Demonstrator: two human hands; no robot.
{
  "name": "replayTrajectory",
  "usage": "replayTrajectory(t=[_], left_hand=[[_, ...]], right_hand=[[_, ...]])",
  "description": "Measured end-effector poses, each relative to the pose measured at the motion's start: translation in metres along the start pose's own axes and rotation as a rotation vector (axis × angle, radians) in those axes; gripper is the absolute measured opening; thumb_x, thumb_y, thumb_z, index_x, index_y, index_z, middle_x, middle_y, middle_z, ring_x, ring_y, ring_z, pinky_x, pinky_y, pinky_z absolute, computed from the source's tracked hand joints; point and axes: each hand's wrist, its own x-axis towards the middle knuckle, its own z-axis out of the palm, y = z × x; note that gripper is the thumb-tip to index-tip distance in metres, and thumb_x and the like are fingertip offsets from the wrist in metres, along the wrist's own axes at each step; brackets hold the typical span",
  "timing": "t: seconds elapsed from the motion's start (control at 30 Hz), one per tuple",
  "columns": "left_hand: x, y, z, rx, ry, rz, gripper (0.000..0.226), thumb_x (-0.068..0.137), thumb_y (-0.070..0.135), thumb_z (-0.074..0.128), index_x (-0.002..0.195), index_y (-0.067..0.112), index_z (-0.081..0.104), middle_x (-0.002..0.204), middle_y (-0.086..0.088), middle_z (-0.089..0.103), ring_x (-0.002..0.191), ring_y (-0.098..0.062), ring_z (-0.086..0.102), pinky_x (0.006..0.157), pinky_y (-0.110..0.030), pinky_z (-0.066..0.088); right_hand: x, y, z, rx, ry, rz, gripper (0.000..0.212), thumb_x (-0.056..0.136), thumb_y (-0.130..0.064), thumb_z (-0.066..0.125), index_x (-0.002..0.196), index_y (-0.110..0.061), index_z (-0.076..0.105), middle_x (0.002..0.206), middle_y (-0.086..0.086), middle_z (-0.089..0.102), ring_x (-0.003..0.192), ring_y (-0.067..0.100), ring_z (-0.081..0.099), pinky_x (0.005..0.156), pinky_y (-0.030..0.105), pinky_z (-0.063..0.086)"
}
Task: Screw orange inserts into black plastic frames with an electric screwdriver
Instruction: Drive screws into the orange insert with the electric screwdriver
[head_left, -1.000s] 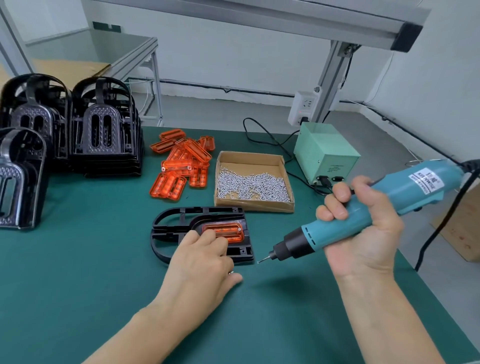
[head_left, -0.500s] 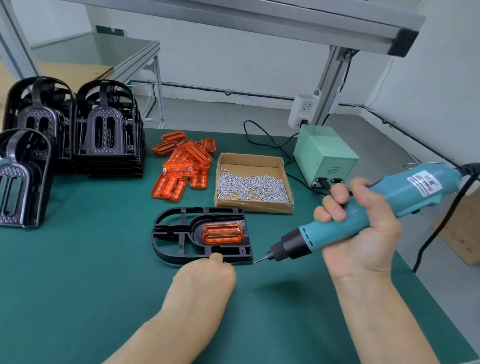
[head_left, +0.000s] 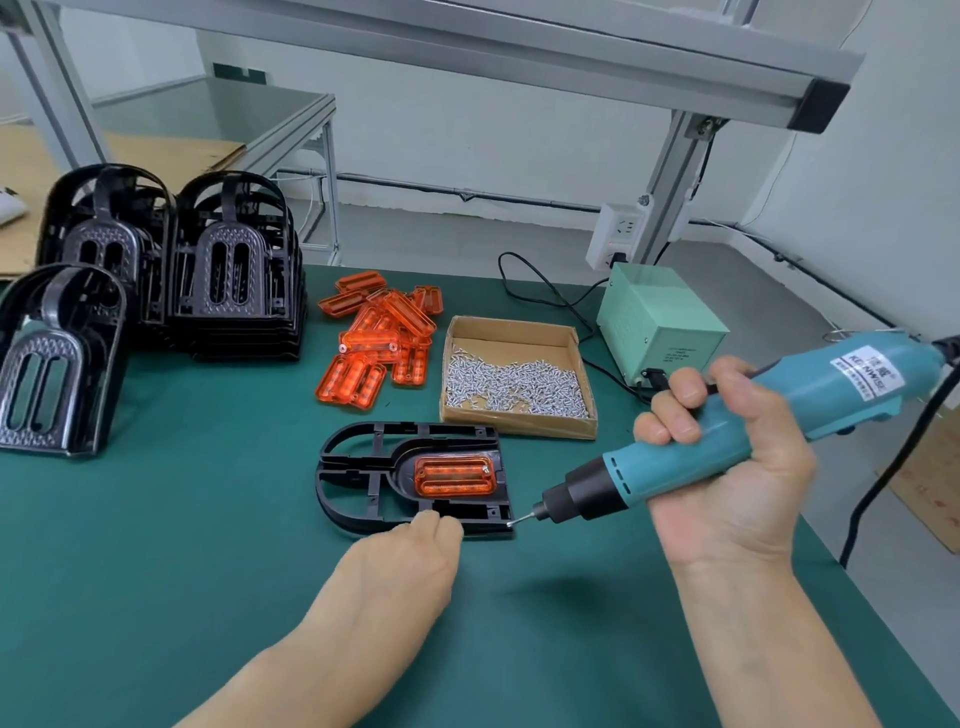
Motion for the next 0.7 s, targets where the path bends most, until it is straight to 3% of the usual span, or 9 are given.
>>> replayTrajectory(t=[0.07, 0.13, 0.2, 0.27, 0.4, 0.57, 0.7], left_hand=[[-0.007, -0.007, 0.002, -0.418, 0.082, -0.128, 0.023, 0.072, 0.008, 0.071, 0.069, 0.023, 0.053, 0.057, 0.001, 0.043, 0.045, -0.011, 0.043, 0.042, -0.019, 0.039], [-0.006, -0.011, -0.005, -1.095, 0.072, -0.32, 0.022, 0.088, 0.009, 0.061, 0.082, 0.029, 0.069, 0.066, 0.004, 0.06, 0.054, -0.006, 0.053, 0.054, -0.019, 0.048], [-0.001, -0.014, -0.014, -1.574, 0.145, -0.452, 0.021, 0.08, 0.002, 0.067, 0.086, 0.019, 0.078, 0.068, -0.004, 0.065, 0.058, -0.012, 0.059, 0.057, -0.02, 0.052], [0.003, -0.015, -0.023, -1.871, 0.198, -0.542, 0.015, 0.069, 0.009, 0.067, 0.081, 0.008, 0.077, 0.071, -0.012, 0.067, 0.058, -0.015, 0.062, 0.054, -0.021, 0.054], [0.006, -0.01, -0.031, -2.172, 0.209, -0.665, 0.012, 0.066, 0.016, 0.067, 0.071, 0.01, 0.076, 0.072, -0.007, 0.067, 0.057, -0.012, 0.062, 0.047, -0.021, 0.053], [0.009, -0.003, -0.036, -2.467, 0.125, -0.735, 0.01, 0.061, 0.015, 0.072, 0.07, 0.011, 0.075, 0.069, -0.004, 0.059, 0.053, -0.009, 0.054, 0.041, -0.017, 0.048], [0.009, 0.001, -0.039, -2.553, 0.108, -0.72, 0.013, 0.059, 0.01, 0.07, 0.07, 0.007, 0.075, 0.069, -0.007, 0.062, 0.053, -0.01, 0.058, 0.044, -0.017, 0.051]], right_hand=[[0.001, 0.0, 0.002, 0.009, 0.003, -0.008, 0.007, 0.079, -0.016, 0.049, 0.074, -0.021, 0.047, 0.065, -0.004, 0.047, 0.047, 0.008, 0.039, 0.05, 0.019, 0.04], [0.002, -0.001, 0.007, 0.026, 0.001, -0.023, 0.005, 0.079, -0.017, 0.048, 0.076, -0.021, 0.047, 0.065, -0.005, 0.047, 0.047, 0.008, 0.039, 0.05, 0.019, 0.039], [0.003, -0.001, 0.015, 0.046, -0.007, -0.04, 0.004, 0.08, -0.019, 0.048, 0.077, -0.02, 0.047, 0.066, -0.004, 0.048, 0.048, 0.008, 0.039, 0.05, 0.019, 0.04], [0.004, -0.001, 0.024, 0.074, -0.027, -0.058, 0.005, 0.082, -0.021, 0.047, 0.077, -0.02, 0.048, 0.066, -0.004, 0.05, 0.049, 0.009, 0.042, 0.052, 0.019, 0.041], [0.004, 0.0, 0.042, 0.123, -0.102, -0.082, 0.018, 0.087, -0.025, 0.042, 0.073, -0.021, 0.053, 0.065, -0.004, 0.052, 0.046, 0.008, 0.043, 0.05, 0.019, 0.042], [0.001, 0.003, 0.059, 0.103, -0.18, -0.131, 0.016, 0.085, -0.023, 0.041, 0.073, -0.02, 0.05, 0.063, -0.003, 0.05, 0.042, 0.007, 0.04, 0.047, 0.019, 0.039], [0.0, 0.004, 0.062, 0.081, -0.18, -0.151, 0.014, 0.083, -0.022, 0.04, 0.072, -0.02, 0.049, 0.062, -0.003, 0.049, 0.041, 0.008, 0.039, 0.046, 0.019, 0.037]])
